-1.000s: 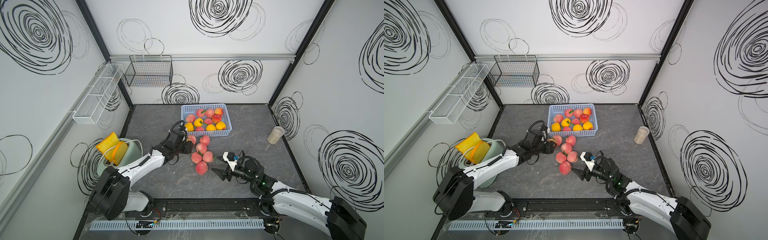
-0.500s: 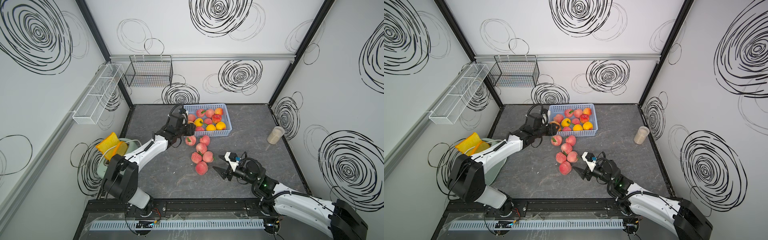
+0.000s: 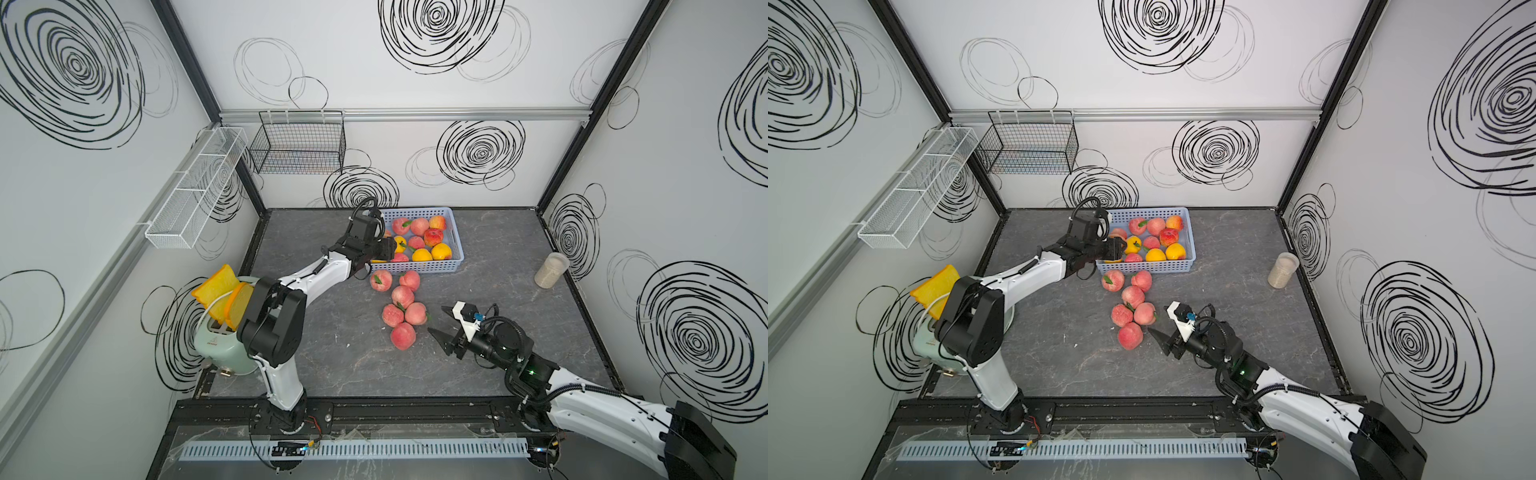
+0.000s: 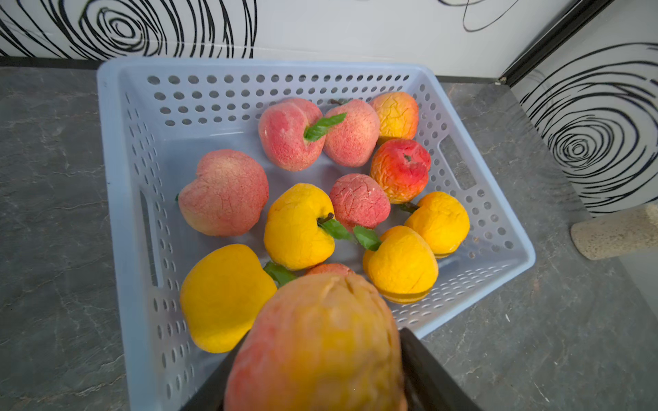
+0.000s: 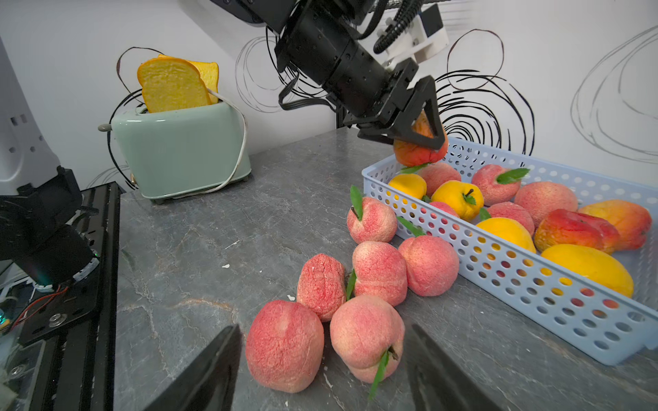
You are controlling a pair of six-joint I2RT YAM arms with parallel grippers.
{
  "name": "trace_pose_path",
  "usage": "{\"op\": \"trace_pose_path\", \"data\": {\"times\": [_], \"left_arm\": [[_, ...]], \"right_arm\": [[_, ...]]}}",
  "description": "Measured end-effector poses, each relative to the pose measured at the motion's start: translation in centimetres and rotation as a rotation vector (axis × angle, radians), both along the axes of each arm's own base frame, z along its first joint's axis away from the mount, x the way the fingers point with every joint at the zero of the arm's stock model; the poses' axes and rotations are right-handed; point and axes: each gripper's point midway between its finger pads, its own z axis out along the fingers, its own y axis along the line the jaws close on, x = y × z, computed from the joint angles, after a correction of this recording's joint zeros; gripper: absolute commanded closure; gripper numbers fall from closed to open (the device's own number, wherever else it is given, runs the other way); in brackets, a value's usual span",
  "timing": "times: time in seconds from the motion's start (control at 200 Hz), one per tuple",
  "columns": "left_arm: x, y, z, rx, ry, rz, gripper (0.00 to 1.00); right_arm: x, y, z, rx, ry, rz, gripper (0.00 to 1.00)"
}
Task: Put the peaches into the basket
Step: Place the peach in the basket.
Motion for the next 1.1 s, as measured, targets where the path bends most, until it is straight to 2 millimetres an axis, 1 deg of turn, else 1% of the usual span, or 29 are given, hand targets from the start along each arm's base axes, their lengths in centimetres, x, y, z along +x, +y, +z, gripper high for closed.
{"op": "trace_pose_path", "data": {"times": [0.09, 0.155, 0.34, 0.55, 0.765, 0.88, 0.97, 1.101], "left_arm": [[0.3, -0.6, -1.2, 0.021, 0.016, -0.011, 0.37], [0.7, -1.0, -1.8, 0.032, 0.02, -0.019, 0.36], [2.1, -2.4, -1.6, 0.054, -0.009, -0.028, 0.33], [3.2, -2.4, -1.6, 0.114, -0.045, 0.011, 0.33], [3.1, -2.3, -3.2, 0.161, -0.028, 0.017, 0.33], [3.1, -2.2, -3.7, 0.168, -0.021, 0.02, 0.33], [3.2, -2.3, -3.7, 0.17, -0.019, 0.021, 0.33], [3.4, -2.4, -3.3, 0.167, -0.026, 0.022, 0.32]], "right_arm": [[0.1, -0.1, 0.0, 0.0, 0.0, -0.006, 0.25], [0.1, -0.1, 0.0, 0.001, -0.001, -0.008, 0.25], [0.2, -0.2, 0.0, 0.0, -0.002, -0.014, 0.25], [0.2, -0.2, 0.0, 0.0, -0.003, -0.018, 0.25], [0.3, -0.2, 0.0, -0.001, -0.002, -0.021, 0.25], [0.3, -0.3, 0.0, -0.002, -0.002, -0.024, 0.25], [0.3, -0.2, -0.1, -0.004, -0.001, -0.025, 0.25], [0.3, -0.2, -0.2, -0.006, 0.001, -0.025, 0.25]]}}
